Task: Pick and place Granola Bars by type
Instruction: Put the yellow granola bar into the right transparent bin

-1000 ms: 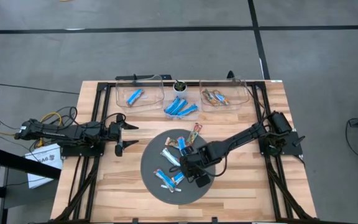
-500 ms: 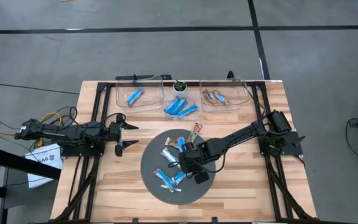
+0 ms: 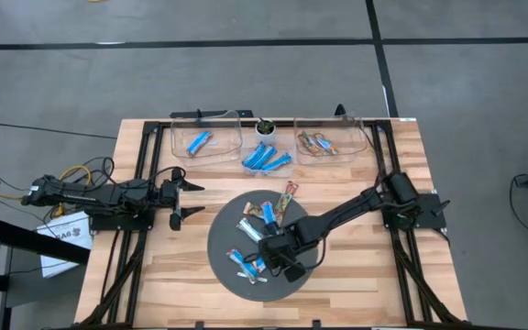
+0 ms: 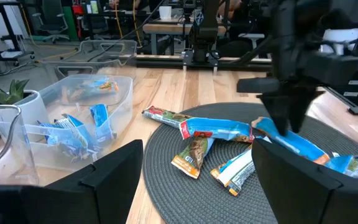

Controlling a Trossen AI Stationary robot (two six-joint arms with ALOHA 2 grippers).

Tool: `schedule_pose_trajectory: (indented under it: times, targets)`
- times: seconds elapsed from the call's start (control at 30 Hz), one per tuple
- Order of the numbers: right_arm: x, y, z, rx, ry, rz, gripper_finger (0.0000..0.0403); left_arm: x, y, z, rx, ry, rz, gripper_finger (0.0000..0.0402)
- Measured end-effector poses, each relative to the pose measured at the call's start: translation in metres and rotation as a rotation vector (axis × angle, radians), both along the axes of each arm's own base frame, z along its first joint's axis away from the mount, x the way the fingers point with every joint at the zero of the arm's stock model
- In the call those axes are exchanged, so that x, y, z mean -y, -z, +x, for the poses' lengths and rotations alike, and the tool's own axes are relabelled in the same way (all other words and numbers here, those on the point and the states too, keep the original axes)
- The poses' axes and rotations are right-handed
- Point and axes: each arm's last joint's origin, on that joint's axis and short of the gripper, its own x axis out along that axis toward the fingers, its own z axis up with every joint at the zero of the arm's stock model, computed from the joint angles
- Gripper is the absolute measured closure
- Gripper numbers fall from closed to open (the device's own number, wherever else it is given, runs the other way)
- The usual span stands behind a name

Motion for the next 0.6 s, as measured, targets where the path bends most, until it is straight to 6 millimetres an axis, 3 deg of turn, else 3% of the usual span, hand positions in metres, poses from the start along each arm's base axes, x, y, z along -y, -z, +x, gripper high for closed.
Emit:
schedule_pose_trajectory:
  times: [0.6]
  targets:
    - [-0.0023, -0.0018, 0.0008, -0.069, 0.007, -0.046, 0.0266, 0.0, 0.002, 0.0011, -0.021, -0.003, -0.005, 0.0107]
